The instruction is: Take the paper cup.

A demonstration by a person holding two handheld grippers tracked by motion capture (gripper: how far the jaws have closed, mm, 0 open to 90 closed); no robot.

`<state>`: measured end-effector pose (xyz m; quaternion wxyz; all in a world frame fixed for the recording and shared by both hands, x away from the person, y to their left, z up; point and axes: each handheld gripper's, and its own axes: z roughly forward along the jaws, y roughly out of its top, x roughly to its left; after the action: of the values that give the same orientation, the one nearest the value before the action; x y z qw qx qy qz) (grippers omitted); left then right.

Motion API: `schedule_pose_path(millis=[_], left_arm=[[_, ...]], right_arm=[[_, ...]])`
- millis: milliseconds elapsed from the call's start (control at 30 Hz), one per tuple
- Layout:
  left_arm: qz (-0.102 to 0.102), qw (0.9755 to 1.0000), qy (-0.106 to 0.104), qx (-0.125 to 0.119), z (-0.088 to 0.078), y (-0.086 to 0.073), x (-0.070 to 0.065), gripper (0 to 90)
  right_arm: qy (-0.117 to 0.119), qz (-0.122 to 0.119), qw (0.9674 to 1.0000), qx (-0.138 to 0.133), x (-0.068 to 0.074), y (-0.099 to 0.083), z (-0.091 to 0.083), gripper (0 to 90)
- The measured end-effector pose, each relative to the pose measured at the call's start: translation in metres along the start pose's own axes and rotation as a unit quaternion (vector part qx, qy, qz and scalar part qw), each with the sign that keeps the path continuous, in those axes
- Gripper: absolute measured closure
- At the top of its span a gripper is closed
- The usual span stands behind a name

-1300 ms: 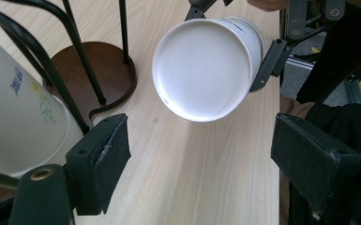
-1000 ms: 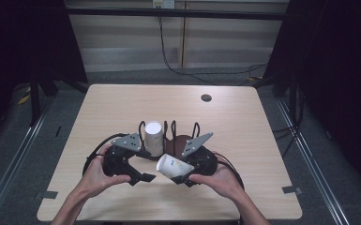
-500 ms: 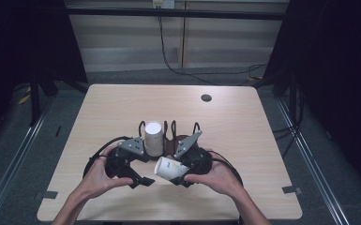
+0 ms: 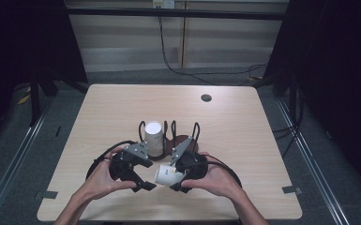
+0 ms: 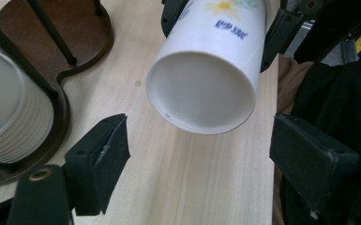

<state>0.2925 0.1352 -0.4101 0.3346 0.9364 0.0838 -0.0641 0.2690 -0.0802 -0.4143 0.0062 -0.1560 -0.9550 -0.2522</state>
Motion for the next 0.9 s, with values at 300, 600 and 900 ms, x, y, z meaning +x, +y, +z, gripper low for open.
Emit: schedule_pose_path(millis=[300, 600, 900], left_arm=[[0.016, 0.9996, -0.018, 0.016, 0.007, 0.004, -0.004, 27.3], [0.006, 0.9993, -0.035, 0.011, 0.011, 0.004, -0.001, 31.8], [0.010, 0.9990, -0.042, 0.013, 0.012, 0.004, -0.001, 32.9]], right_arm=[[0.008, -0.018, 0.9998, 0.007, 0.006, 0.004, 0.009, 32.3], [0.020, -0.027, 0.9994, 0.000, 0.009, 0.007, 0.014, 32.8], [0.016, -0.034, 0.9992, -0.010, 0.011, 0.011, 0.013, 33.0]])
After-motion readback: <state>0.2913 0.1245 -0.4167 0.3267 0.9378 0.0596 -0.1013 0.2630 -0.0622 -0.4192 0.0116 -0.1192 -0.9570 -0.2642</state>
